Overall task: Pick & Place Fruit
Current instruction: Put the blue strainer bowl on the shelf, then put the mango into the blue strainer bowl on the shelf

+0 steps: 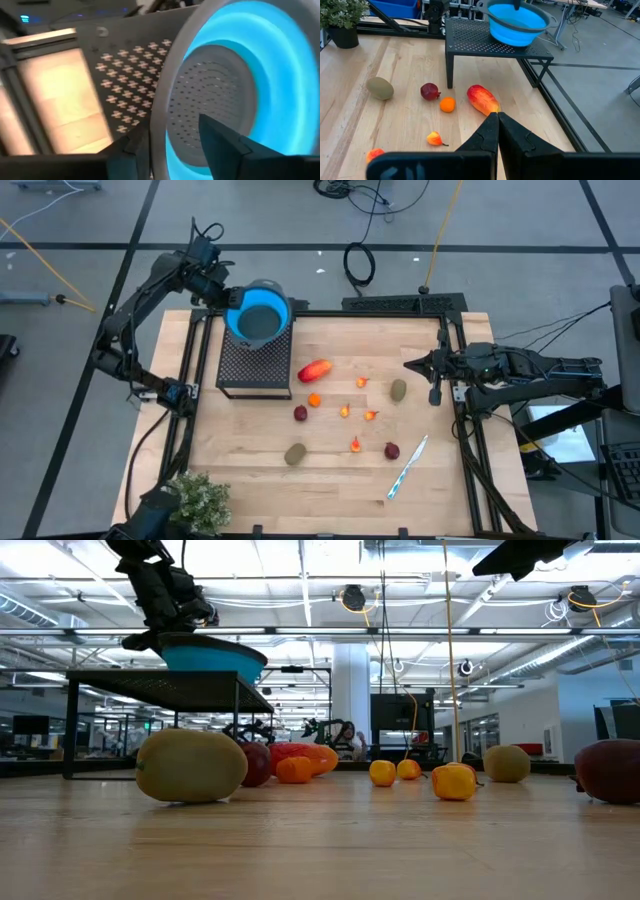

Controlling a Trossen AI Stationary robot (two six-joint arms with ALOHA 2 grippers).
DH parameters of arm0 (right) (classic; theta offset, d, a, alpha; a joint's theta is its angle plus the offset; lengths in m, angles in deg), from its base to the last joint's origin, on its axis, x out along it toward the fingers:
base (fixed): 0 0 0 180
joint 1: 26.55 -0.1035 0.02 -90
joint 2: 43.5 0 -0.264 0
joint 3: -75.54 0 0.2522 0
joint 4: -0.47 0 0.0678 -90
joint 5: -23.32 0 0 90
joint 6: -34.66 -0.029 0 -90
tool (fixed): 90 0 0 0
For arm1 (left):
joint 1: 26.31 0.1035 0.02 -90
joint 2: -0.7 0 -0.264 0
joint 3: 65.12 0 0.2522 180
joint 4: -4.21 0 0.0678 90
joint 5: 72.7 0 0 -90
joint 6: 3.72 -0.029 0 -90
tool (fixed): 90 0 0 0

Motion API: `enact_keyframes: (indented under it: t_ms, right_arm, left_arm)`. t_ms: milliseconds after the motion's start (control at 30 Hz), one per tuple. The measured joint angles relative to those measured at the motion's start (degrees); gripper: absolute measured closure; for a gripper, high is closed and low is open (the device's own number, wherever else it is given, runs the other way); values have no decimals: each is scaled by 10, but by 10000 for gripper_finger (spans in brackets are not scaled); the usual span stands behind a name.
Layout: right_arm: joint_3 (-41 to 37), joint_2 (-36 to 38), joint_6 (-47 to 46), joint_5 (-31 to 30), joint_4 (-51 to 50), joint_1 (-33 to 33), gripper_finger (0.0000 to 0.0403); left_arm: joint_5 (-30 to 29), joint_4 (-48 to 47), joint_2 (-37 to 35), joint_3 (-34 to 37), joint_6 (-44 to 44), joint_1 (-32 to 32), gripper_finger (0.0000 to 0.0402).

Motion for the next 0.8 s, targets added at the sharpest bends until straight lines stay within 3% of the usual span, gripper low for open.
enact_keyframes:
  t_ms: [200, 467, 633, 800]
  right_arm:
    - [0, 0, -3, 0, 0, 0, 403]
    - [0, 0, -20, 0, 0, 0, 403]
    - [0, 0, -20, 0, 0, 0, 403]
    - [0, 0, -20, 0, 0, 0, 403]
  left_arm:
    - [-39, 0, 0, 0, 0, 0, 197]
    - [-8, 0, -16, -3, -13, 16, 144]
    - [25, 0, -47, -19, -1, 37, 131]
    - [26, -1, -88, -20, 0, 39, 143]
